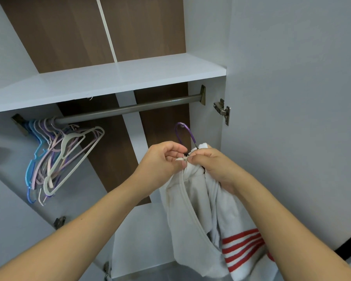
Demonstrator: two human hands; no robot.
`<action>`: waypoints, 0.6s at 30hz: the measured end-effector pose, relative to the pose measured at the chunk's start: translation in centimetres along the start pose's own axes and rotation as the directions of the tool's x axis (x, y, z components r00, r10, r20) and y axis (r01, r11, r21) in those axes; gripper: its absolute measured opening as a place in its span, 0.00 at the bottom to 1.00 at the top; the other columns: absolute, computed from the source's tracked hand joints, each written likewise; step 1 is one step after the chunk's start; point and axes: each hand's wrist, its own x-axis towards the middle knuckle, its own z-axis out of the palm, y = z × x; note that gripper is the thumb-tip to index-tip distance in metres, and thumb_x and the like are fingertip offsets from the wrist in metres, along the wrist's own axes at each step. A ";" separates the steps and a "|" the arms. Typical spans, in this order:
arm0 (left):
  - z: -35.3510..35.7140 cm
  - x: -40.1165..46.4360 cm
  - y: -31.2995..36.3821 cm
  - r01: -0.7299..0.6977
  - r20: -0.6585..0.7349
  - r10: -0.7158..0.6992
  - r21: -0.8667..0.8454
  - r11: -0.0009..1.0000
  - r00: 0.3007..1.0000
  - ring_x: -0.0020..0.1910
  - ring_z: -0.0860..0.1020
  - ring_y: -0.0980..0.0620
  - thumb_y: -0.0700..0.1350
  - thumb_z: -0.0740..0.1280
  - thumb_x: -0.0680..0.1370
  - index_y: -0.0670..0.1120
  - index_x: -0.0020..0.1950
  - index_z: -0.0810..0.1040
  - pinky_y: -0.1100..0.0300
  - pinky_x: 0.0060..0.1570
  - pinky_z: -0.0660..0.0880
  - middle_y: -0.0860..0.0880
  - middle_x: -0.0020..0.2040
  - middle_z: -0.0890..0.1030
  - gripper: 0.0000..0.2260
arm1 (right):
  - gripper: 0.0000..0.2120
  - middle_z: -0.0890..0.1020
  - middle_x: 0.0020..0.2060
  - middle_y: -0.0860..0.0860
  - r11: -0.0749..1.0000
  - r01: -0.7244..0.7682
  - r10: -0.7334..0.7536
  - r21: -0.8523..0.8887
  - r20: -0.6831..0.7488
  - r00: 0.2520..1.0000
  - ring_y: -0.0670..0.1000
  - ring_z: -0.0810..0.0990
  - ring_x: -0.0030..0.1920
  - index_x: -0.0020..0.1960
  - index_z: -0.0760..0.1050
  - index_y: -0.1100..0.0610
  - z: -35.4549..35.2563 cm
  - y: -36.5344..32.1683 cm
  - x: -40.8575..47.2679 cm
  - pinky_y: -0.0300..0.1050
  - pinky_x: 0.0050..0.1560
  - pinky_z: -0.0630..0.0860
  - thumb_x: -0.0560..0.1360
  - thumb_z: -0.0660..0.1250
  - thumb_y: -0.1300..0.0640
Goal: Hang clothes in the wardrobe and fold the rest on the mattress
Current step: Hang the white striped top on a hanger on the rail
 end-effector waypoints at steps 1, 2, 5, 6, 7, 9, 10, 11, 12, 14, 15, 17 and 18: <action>0.2 -0.1 -0.3 -0.017 -0.010 0.018 0.022 1.000 1.000 0.43 0.81 0.64 0.38 0.75 0.74 0.58 0.47 0.81 0.73 0.38 0.75 0.63 0.41 0.82 0.14 | 0.12 0.82 0.47 0.51 0.998 0.000 0.002 0.061 -0.034 0.999 0.50 0.80 0.50 0.39 0.85 0.53 0.1 0.3 0.0 0.47 0.58 0.75 0.77 0.66 0.60; 0.3 -0.2 -0.6 -0.031 -0.013 0.031 0.043 0.999 0.999 0.44 0.81 0.64 0.39 0.74 0.75 0.59 0.47 0.81 0.73 0.39 0.76 0.63 0.42 0.82 0.14 | 0.10 0.81 0.53 0.56 0.992 -0.011 0.020 0.130 -0.064 0.998 0.53 0.80 0.52 0.41 0.85 0.55 0.0 0.7 -0.1 0.50 0.60 0.75 0.77 0.67 0.61; 0.5 -0.3 -1.3 -0.023 0.001 0.023 0.040 0.999 1.000 0.50 0.81 0.60 0.42 0.68 0.80 0.59 0.48 0.82 0.71 0.47 0.75 0.60 0.47 0.83 0.11 | 0.07 0.80 0.56 0.61 0.978 -0.018 0.027 0.208 -0.041 0.999 0.57 0.80 0.55 0.46 0.84 0.59 -0.6 0.9 -0.2 0.57 0.67 0.73 0.78 0.67 0.60; 0.3 -0.2 -1.2 -0.011 -0.002 0.011 0.005 1.000 1.000 0.51 0.80 0.58 0.42 0.67 0.81 0.58 0.48 0.82 0.69 0.50 0.76 0.59 0.48 0.83 0.10 | 0.08 0.82 0.53 0.59 0.985 -0.002 0.005 0.172 -0.017 1.000 0.54 0.80 0.54 0.46 0.84 0.58 -0.8 0.7 -0.2 0.55 0.67 0.73 0.79 0.67 0.60; 0.1 0.0 -1.0 -0.001 -0.006 0.000 -0.034 0.999 1.000 0.50 0.81 0.58 0.42 0.66 0.81 0.56 0.48 0.83 0.66 0.52 0.77 0.57 0.47 0.83 0.10 | 0.08 0.83 0.50 0.57 0.992 0.020 -0.020 0.125 0.003 1.000 0.52 0.80 0.52 0.46 0.84 0.58 -0.8 0.4 -0.2 0.52 0.65 0.73 0.79 0.67 0.60; -0.7 0.4 -0.4 -0.003 0.009 0.004 -0.093 0.996 1.000 0.48 0.82 0.58 0.40 0.66 0.81 0.53 0.49 0.84 0.61 0.53 0.79 0.56 0.45 0.85 0.09 | 0.08 0.83 0.47 0.52 0.998 0.045 -0.046 0.053 0.018 0.999 0.47 0.79 0.51 0.47 0.84 0.59 -0.9 -0.2 -0.2 0.47 0.64 0.73 0.79 0.66 0.60; -1.0 0.6 0.0 -0.016 0.035 0.020 -0.106 0.994 0.999 0.48 0.83 0.58 0.39 0.66 0.81 0.52 0.51 0.83 0.61 0.54 0.79 0.55 0.46 0.85 0.10 | 0.08 0.83 0.46 0.50 0.998 0.043 -0.043 0.038 0.020 0.999 0.46 0.79 0.51 0.48 0.84 0.59 -0.9 -0.3 -0.1 0.45 0.63 0.73 0.79 0.66 0.60; -1.3 0.8 0.4 -0.039 0.072 0.046 -0.093 0.995 0.996 0.50 0.82 0.59 0.38 0.66 0.81 0.52 0.53 0.83 0.62 0.55 0.78 0.55 0.48 0.85 0.11 | 0.07 0.83 0.44 0.47 0.999 0.037 -0.038 0.035 0.026 0.999 0.44 0.79 0.50 0.47 0.83 0.58 -1.0 -0.4 -0.1 0.44 0.62 0.73 0.79 0.66 0.60; -1.6 0.9 0.6 -0.070 0.115 0.074 -0.037 0.997 0.991 0.52 0.82 0.60 0.37 0.66 0.81 0.54 0.55 0.83 0.65 0.55 0.78 0.56 0.50 0.85 0.12 | 0.07 0.83 0.42 0.45 0.999 0.030 -0.031 0.041 0.036 0.999 0.42 0.80 0.49 0.46 0.83 0.57 -1.0 -0.4 -0.1 0.43 0.62 0.73 0.79 0.67 0.60; -1.8 1.2 0.9 -0.139 0.205 0.107 0.147 0.979 0.973 0.52 0.80 0.60 0.39 0.66 0.81 0.57 0.55 0.83 0.68 0.53 0.77 0.59 0.51 0.83 0.13 | 0.07 0.84 0.41 0.44 0.999 0.017 -0.020 0.048 0.053 0.998 0.43 0.81 0.48 0.46 0.84 0.57 -1.1 -0.3 -0.2 0.43 0.61 0.74 0.78 0.67 0.61; -1.8 1.3 1.0 -0.165 0.238 0.111 0.222 0.961 0.965 0.51 0.80 0.60 0.41 0.66 0.81 0.58 0.55 0.82 0.68 0.51 0.76 0.59 0.51 0.82 0.12 | 0.07 0.84 0.41 0.46 0.999 0.012 -0.015 0.045 0.059 0.998 0.44 0.81 0.48 0.46 0.84 0.58 -1.1 -0.2 -0.2 0.43 0.61 0.73 0.78 0.67 0.62; -1.8 1.5 0.9 -0.211 0.273 0.126 0.312 0.926 0.954 0.50 0.78 0.61 0.42 0.66 0.81 0.59 0.53 0.81 0.71 0.47 0.73 0.60 0.51 0.79 0.11 | 0.07 0.83 0.43 0.49 0.999 -0.004 0.001 0.042 0.062 0.998 0.46 0.80 0.48 0.47 0.84 0.58 -0.9 0.0 -0.2 0.44 0.61 0.73 0.78 0.67 0.63; -1.9 1.5 0.8 -0.238 0.281 0.141 0.347 0.907 0.949 0.49 0.77 0.61 0.43 0.67 0.81 0.59 0.52 0.80 0.72 0.46 0.72 0.60 0.50 0.78 0.10 | 0.07 0.83 0.43 0.50 0.999 -0.013 0.011 0.045 0.058 0.998 0.46 0.80 0.48 0.47 0.84 0.59 -0.8 0.1 -0.2 0.43 0.59 0.73 0.78 0.67 0.63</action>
